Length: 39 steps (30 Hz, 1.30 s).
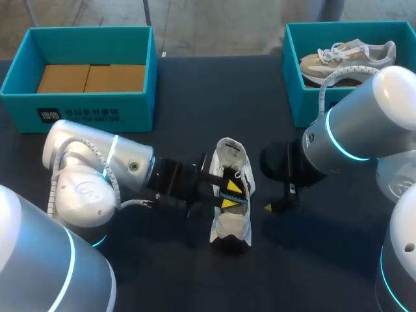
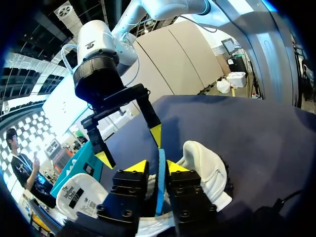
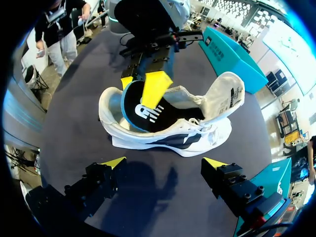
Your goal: Take the shoe out of the shoebox, open the shoe tongue, remove and reinsert the insole, then place the shoe into the shoebox
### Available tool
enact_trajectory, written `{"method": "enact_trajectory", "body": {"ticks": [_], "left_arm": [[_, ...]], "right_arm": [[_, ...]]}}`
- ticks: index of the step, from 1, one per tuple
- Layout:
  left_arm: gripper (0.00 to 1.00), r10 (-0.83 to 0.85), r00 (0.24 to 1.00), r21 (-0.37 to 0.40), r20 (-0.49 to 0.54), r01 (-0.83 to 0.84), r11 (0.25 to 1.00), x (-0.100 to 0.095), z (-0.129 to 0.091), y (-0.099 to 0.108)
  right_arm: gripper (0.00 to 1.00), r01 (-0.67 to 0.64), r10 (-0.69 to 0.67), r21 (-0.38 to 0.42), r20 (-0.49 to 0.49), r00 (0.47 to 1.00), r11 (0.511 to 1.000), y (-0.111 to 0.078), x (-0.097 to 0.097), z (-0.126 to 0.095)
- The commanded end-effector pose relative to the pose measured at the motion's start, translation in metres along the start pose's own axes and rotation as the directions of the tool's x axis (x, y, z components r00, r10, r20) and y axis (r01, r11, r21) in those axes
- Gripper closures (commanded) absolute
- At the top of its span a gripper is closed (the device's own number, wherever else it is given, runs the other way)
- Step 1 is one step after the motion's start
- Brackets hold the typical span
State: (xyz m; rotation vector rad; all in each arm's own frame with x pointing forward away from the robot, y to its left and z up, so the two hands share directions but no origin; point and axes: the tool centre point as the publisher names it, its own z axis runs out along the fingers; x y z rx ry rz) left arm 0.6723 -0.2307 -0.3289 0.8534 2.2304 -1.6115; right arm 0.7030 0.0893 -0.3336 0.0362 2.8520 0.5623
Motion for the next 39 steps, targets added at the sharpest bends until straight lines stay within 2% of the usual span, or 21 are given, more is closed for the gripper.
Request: {"method": "enact_trajectory", "body": {"ticks": [1, 7, 12, 16, 18, 21, 23, 24, 30, 36, 37, 38, 39], "left_arm": [[1.00, -0.010, 1.000, 0.006, -0.012, 0.010, 1.000, 0.007, 0.003, 0.004], [1.00, -0.019, 0.998, 0.009, -0.052, 0.020, 1.000, 0.012, 0.013, 0.012], [1.00, -0.036, 0.997, -0.015, -0.062, 0.035, 0.999, 0.011, 0.014, 0.023], [1.00, -0.048, 0.997, -0.028, -0.063, 0.046, 0.999, 0.011, 0.013, 0.024], [1.00, -0.041, 0.998, -0.020, -0.053, 0.040, 0.999, 0.011, 0.012, 0.018], [0.32, -0.029, 0.999, -0.011, -0.031, 0.029, 1.000, 0.008, 0.006, 0.007], [0.08, -0.023, 0.999, -0.010, -0.028, 0.023, 1.000, 0.005, 0.001, 0.001], [0.03, -0.019, 0.999, -0.010, -0.029, 0.019, 1.000, 0.005, -0.001, 0.000], [0.04, 0.014, 0.999, -0.011, -0.039, -0.014, 1.000, -0.001, -0.017, -0.016], [0.31, 0.027, 0.998, -0.024, -0.054, -0.028, 0.999, -0.004, -0.029, -0.020], [0.45, 0.029, 0.998, -0.025, -0.061, -0.030, 0.999, -0.005, -0.030, -0.021], [0.52, 0.030, 0.997, -0.026, -0.067, -0.032, 0.999, -0.004, -0.031, -0.021], [0.53, 0.028, 0.997, -0.026, -0.073, -0.030, 0.999, -0.004, -0.032, -0.021]], "right_arm": [[0.00, 0.000, 0.000, -0.001, 0.002, 1.000, 1.000, 0.000, 0.001, 0.000], [0.00, 0.000, 0.000, -0.001, 0.002, 1.000, 1.000, 0.000, 0.001, 0.000], [0.00, 0.000, 0.000, -0.001, 0.002, 1.000, 1.000, 0.000, 0.001, 0.000], [0.00, 0.000, 0.000, -0.001, 0.002, 1.000, 1.000, 0.000, 0.001, 0.000], [0.00, 0.000, 0.000, -0.001, 0.002, 1.000, 1.000, 0.000, 0.001, 0.000], [0.00, 0.000, 0.000, -0.001, 0.002, 1.000, 1.000, 0.000, 0.001, 0.000], [0.00, 0.000, 0.000, -0.001, 0.002, 1.000, 1.000, 0.000, 0.001, 0.000], [0.00, 0.000, 0.000, -0.001, 0.002, 1.000, 1.000, 0.000, 0.001, 0.000], [0.00, 0.000, 0.000, -0.001, 0.002, 1.000, 1.000, 0.000, 0.001, 0.000], [0.00, 0.000, 0.000, -0.001, 0.002, 1.000, 1.000, 0.000, 0.001, 0.000], [0.00, 0.000, 0.000, -0.001, 0.002, 1.000, 1.000, 0.000, 0.001, 0.000], [0.00, 0.000, 0.000, -0.001, 0.002, 1.000, 1.000, 0.000, 0.001, 0.000], [0.00, 0.000, 0.000, -0.001, 0.002, 1.000, 1.000, 0.000, 0.001, 0.000]]}}
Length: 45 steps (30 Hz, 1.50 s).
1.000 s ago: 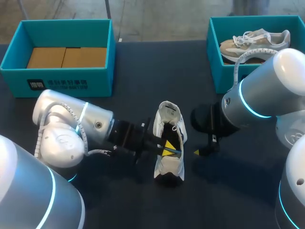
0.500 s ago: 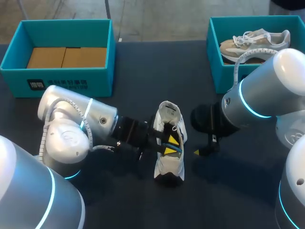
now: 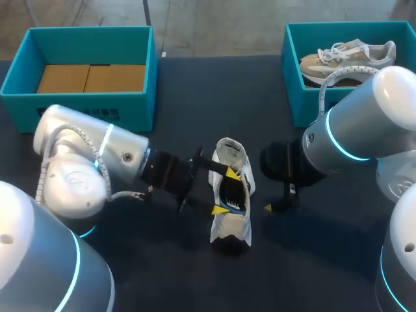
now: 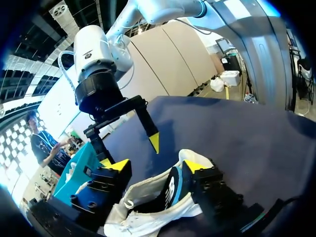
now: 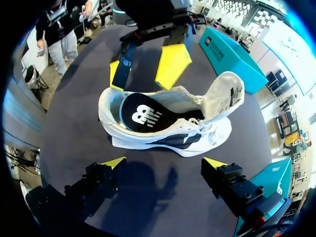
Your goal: Take the shoe out of the shoebox, open the shoe tongue, remove and reinsert the insole, then place the shoe into the shoebox
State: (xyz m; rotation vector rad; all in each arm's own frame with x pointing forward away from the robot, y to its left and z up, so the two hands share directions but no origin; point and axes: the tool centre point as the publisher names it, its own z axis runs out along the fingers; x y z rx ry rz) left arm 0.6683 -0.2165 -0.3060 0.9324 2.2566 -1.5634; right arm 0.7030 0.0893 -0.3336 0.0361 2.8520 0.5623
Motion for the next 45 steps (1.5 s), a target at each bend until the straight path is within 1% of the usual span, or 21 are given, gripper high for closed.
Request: {"method": "enact_trajectory", "body": {"ticks": [1, 2, 3, 4, 5, 9, 11, 13, 15, 31, 32, 33, 35, 39, 40, 41, 44, 45], "left_arm": [[0.63, 0.001, 0.999, -0.008, -0.033, -0.002, 1.000, 0.001, -0.012, -0.005], [0.73, 0.009, 0.999, -0.010, -0.046, -0.010, 1.000, 0.001, -0.013, -0.006], [0.80, 0.014, 0.998, -0.012, -0.057, -0.015, 1.000, 0.001, -0.014, -0.008], [0.97, 0.019, 0.997, -0.016, -0.072, -0.021, 1.000, 0.001, -0.015, -0.010], [1.00, 0.029, 0.996, -0.019, -0.085, -0.031, 0.999, 0.000, -0.016, -0.012], [1.00, 0.052, 0.981, -0.034, -0.186, -0.059, 0.998, 0.004, -0.020, -0.018], [1.00, 0.064, 0.961, -0.034, -0.268, -0.076, 0.997, 0.009, -0.022, -0.019], [1.00, 0.070, 0.935, -0.050, -0.347, -0.093, 0.994, 0.016, -0.026, -0.019], [1.00, 0.083, 0.910, -0.057, -0.406, -0.116, 0.992, 0.024, -0.030, -0.019], [1.00, 0.083, 0.910, -0.057, -0.406, -0.116, 0.992, 0.024, -0.030, -0.019], [1.00, 0.086, 0.894, -0.087, -0.441, -0.137, 0.987, 0.023, -0.030, -0.016], [1.00, 0.099, 0.880, -0.073, -0.465, -0.150, 0.986, 0.021, -0.031, -0.014], [1.00, 0.133, 0.842, -0.088, -0.523, -0.209, 0.974, 0.016, -0.035, -0.013], [1.00, 0.195, 0.766, -0.088, -0.612, -0.311, 0.946, 0.006, -0.043, -0.014], [1.00, 0.209, 0.743, -0.078, -0.636, -0.332, 0.940, 0.005, -0.043, -0.015], [1.00, 0.220, 0.723, -0.087, -0.655, -0.361, 0.928, 0.003, -0.044, -0.015], [1.00, 0.256, 0.645, -0.068, -0.720, -0.433, 0.899, 0.000, -0.043, -0.016], [1.00, 0.275, 0.616, -0.049, -0.739, -0.455, 0.889, 0.000, -0.041, -0.016]], "right_arm": [[0.00, 0.000, 0.000, -0.001, 0.002, 1.000, 1.000, 0.000, 0.001, 0.000], [0.00, 0.000, 0.000, -0.001, 0.002, 1.000, 1.000, 0.000, 0.001, 0.000], [0.00, 0.000, 0.000, -0.001, 0.002, 1.000, 1.000, 0.000, 0.001, 0.000], [0.00, 0.000, 0.000, -0.001, 0.002, 1.000, 1.000, 0.000, 0.001, 0.000], [0.00, 0.000, 0.000, -0.001, 0.002, 1.000, 1.000, 0.000, 0.001, 0.000], [0.00, 0.000, 0.000, -0.001, 0.002, 1.000, 1.000, 0.000, 0.001, 0.000], [0.00, 0.000, 0.000, -0.001, 0.002, 1.000, 1.000, 0.000, 0.001, 0.000], [0.00, 0.000, 0.000, -0.001, 0.002, 1.000, 1.000, 0.000, 0.001, 0.000], [0.00, 0.000, 0.000, -0.001, 0.002, 1.000, 1.000, 0.000, 0.001, 0.000], [0.00, 0.000, 0.000, -0.001, 0.002, 1.000, 1.000, 0.000, 0.001, 0.000], [0.00, 0.000, 0.000, -0.001, 0.002, 1.000, 1.000, 0.000, 0.001, 0.000], [0.00, 0.000, 0.000, -0.001, 0.002, 1.000, 1.000, 0.000, 0.001, 0.000], [0.00, 0.000, 0.000, -0.001, 0.002, 1.000, 1.000, 0.000, 0.001, 0.000], [0.00, 0.000, 0.000, -0.001, 0.002, 1.000, 1.000, 0.000, 0.001, 0.000], [0.00, 0.000, 0.000, -0.001, 0.002, 1.000, 1.000, 0.000, 0.001, 0.000], [0.00, 0.000, 0.000, -0.001, 0.002, 1.000, 1.000, 0.000, 0.001, 0.000], [0.00, 0.000, 0.000, -0.001, 0.002, 1.000, 1.000, 0.000, 0.001, 0.000], [0.00, 0.000, 0.000, -0.001, 0.002, 1.000, 1.000, 0.000, 0.001, 0.000]]}}
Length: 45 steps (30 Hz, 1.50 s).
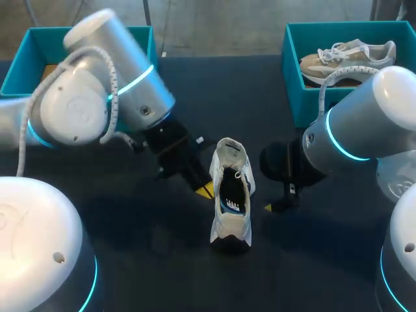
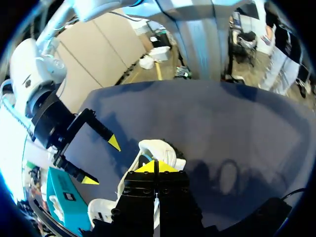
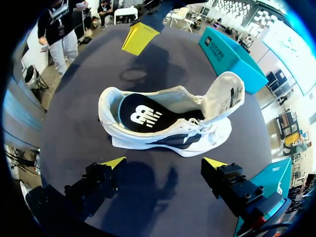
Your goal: Take the shoe out of the shoebox, open the shoe tongue, remove and reinsert the insole, then place the shoe into the shoebox
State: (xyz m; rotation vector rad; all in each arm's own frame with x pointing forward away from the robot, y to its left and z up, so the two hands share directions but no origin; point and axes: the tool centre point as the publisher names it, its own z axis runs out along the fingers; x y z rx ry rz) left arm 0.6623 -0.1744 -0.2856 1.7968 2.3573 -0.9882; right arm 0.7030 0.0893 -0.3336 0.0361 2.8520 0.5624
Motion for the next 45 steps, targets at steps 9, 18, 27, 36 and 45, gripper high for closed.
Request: {"method": "enact_trajectory", "body": {"ticks": [9, 18, 27, 36, 45], "left_arm": [[1.00, 0.184, 0.910, -0.126, -0.372, -0.246, 0.961, -0.016, 0.005, -0.003], [1.00, 0.239, 0.871, -0.142, -0.430, -0.327, 0.934, -0.020, 0.009, 0.012], [1.00, 0.223, 0.875, -0.134, -0.429, -0.306, 0.943, -0.015, 0.012, 0.020], [1.00, 0.211, 0.886, -0.148, -0.412, -0.293, 0.945, -0.015, 0.011, 0.027], [1.00, 0.226, 0.876, -0.139, -0.426, -0.310, 0.941, -0.013, 0.008, 0.029]], "right_arm": [[0.00, 0.000, 0.000, -0.001, 0.002, 1.000, 1.000, 0.000, 0.001, 0.000], [0.00, 0.000, 0.000, -0.001, 0.002, 1.000, 1.000, 0.000, 0.001, 0.000], [0.00, 0.000, 0.000, -0.001, 0.002, 1.000, 1.000, 0.000, 0.001, 0.000], [0.00, -0.051, 0.051, -0.027, -0.003, 0.999, 0.998, -0.016, -0.009, -0.005], [0.00, -0.076, 0.077, 0.011, -0.022, 0.997, 0.997, -0.056, -0.034, -0.029]]}}
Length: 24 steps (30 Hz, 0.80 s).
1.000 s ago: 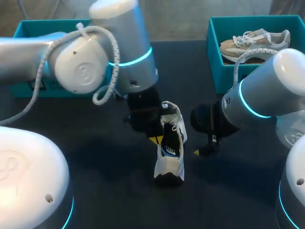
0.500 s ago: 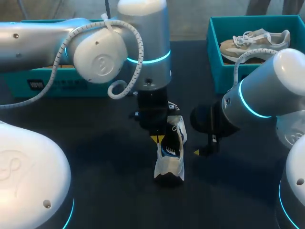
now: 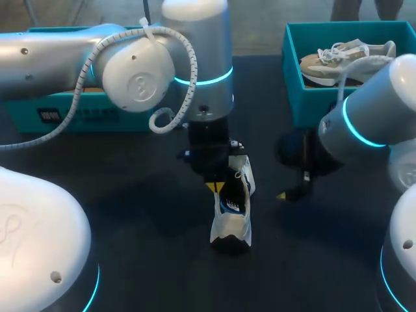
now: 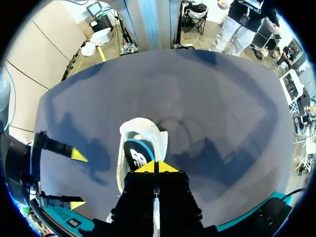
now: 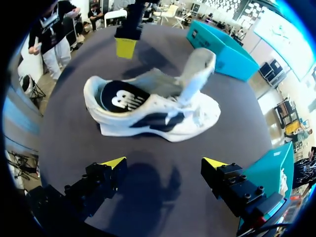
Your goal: Take the shoe out of the shoebox, open the shoe tongue, remove and reinsert the insole, then place the shoe into the shoebox
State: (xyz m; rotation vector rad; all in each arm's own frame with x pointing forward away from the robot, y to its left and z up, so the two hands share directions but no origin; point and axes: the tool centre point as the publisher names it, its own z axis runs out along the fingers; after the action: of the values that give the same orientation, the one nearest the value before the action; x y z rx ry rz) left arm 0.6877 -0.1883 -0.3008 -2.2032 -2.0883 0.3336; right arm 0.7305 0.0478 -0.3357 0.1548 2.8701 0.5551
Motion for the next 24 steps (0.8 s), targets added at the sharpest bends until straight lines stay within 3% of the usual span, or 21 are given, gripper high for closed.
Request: {"method": "enact_trajectory", "body": {"ticks": [1, 11, 16, 24], "left_arm": [[1.00, 0.007, 1.000, 0.000, -0.006, -0.007, 1.000, 0.004, 0.000, 0.002], [1.00, 0.028, 0.999, -0.016, -0.040, -0.028, 0.999, 0.001, 0.001, 0.013], [1.00, 0.030, 0.999, -0.017, -0.037, -0.031, 0.999, 0.000, 0.002, 0.016], [1.00, 0.052, 0.997, -0.028, -0.051, -0.054, 0.998, -0.006, 0.009, 0.022]], "right_arm": [[0.00, 0.006, -0.006, 0.000, -0.026, 1.000, 1.000, -0.021, -0.008, -0.025], [0.00, 0.015, -0.012, 0.066, -0.056, 0.998, 0.998, -0.047, -0.018, -0.077], [0.00, 0.001, 0.002, 0.061, -0.057, 0.998, 0.998, -0.055, -0.021, -0.104], [0.00, 0.032, -0.027, 0.080, -0.067, 0.997, 0.996, -0.066, -0.014, -0.135]]}}
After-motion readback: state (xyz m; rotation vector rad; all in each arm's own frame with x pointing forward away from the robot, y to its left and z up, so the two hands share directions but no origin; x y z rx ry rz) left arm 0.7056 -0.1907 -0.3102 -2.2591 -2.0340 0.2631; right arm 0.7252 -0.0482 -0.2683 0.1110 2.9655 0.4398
